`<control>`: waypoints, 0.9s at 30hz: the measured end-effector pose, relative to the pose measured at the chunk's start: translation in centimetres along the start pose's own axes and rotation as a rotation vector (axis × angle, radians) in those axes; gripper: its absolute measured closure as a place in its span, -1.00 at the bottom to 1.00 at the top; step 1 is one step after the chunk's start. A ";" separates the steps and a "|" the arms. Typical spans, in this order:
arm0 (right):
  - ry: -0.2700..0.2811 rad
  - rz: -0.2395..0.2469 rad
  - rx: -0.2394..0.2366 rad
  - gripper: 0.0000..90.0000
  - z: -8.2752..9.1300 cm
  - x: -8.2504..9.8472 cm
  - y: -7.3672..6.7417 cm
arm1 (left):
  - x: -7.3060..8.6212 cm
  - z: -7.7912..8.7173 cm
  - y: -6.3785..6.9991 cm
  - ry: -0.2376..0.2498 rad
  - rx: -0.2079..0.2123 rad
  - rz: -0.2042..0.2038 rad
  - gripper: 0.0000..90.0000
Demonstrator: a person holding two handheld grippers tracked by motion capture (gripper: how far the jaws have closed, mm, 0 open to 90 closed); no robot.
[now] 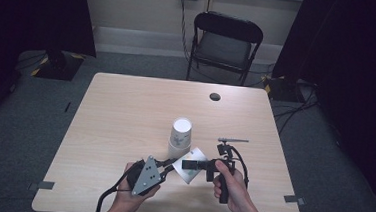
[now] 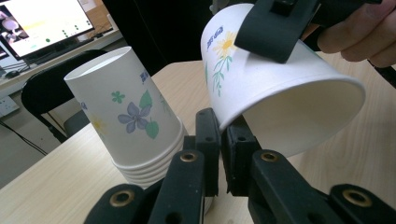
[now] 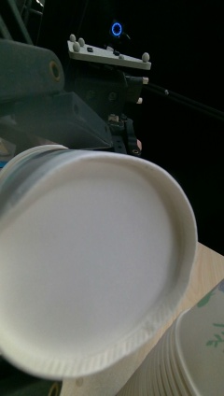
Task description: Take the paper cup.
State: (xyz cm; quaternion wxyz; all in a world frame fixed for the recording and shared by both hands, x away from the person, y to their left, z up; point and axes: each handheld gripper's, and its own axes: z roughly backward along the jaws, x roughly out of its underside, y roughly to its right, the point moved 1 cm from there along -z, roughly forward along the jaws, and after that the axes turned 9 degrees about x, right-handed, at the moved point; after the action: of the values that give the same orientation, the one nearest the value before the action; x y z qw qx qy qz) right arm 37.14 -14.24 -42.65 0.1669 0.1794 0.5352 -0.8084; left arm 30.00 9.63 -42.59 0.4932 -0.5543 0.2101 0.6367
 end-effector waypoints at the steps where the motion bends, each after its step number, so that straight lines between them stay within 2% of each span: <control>1: 0.000 0.001 -0.005 -0.48 0.0 0.0 0.0 | 0.0 0.1 -0.1 -0.002 0.007 0.000 0.92; 5: -0.008 -0.006 -0.007 -0.54 -0.1 0.0 0.1 | 0.0 0.3 -0.2 -0.001 0.002 0.019 0.93; 8: -0.002 0.002 -0.022 -0.59 0.1 0.0 0.1 | 0.1 0.9 -0.9 0.025 -0.014 0.075 0.93; 9: -0.002 0.002 -0.022 -0.59 0.1 0.0 0.1 | 0.1 0.9 -0.9 0.025 -0.014 0.075 0.93; 10: -0.005 0.005 -0.024 -0.61 0.2 0.0 0.0 | 0.1 1.1 -1.2 0.037 -0.017 0.094 0.93; 11: -0.003 0.028 -0.026 -0.64 0.2 0.0 0.0 | 0.0 1.3 -1.5 0.044 -0.026 0.104 0.93; 12: -0.002 0.049 -0.007 -0.66 0.4 0.0 -0.1 | 0.0 1.6 -1.9 0.050 -0.025 0.119 0.93; 15: 0.009 0.074 0.001 -0.66 0.5 -0.1 -0.2 | 0.0 1.9 -2.4 0.061 -0.019 0.148 0.93; 16: 0.025 0.115 0.017 -0.66 0.6 -0.1 -0.6 | 0.0 2.1 -2.6 0.068 -0.014 0.166 0.93; 19: 0.053 0.177 0.052 -0.64 1.0 -0.2 -1.0 | 0.0 2.4 -3.0 0.074 -0.003 0.198 0.94; 20: 0.053 0.177 0.052 -0.64 1.0 -0.2 -1.0 | 0.0 2.4 -3.0 0.074 -0.003 0.198 0.94; 21: 0.095 0.254 0.108 -0.63 1.3 -0.2 -1.4 | 0.0 2.5 -3.1 0.078 0.001 0.210 0.94; 24: 0.139 0.320 0.129 -0.61 1.9 -0.2 -1.7 | 0.2 2.5 -3.1 0.070 0.022 0.248 0.94; 25: 0.153 0.340 0.136 -0.61 2.1 -0.2 -1.9 | 0.3 2.5 -3.0 0.062 0.031 0.249 0.94; 27: 0.176 0.414 0.206 -0.61 2.5 -0.1 -2.2 | 0.3 2.4 -2.9 0.055 0.044 0.263 0.94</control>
State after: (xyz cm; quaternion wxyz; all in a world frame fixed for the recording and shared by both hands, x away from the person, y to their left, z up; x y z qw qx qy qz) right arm 35.96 -15.70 -39.91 0.2624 0.3713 0.4140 -0.7886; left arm 31.35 12.97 -41.36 0.4112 -0.5284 0.3084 0.6757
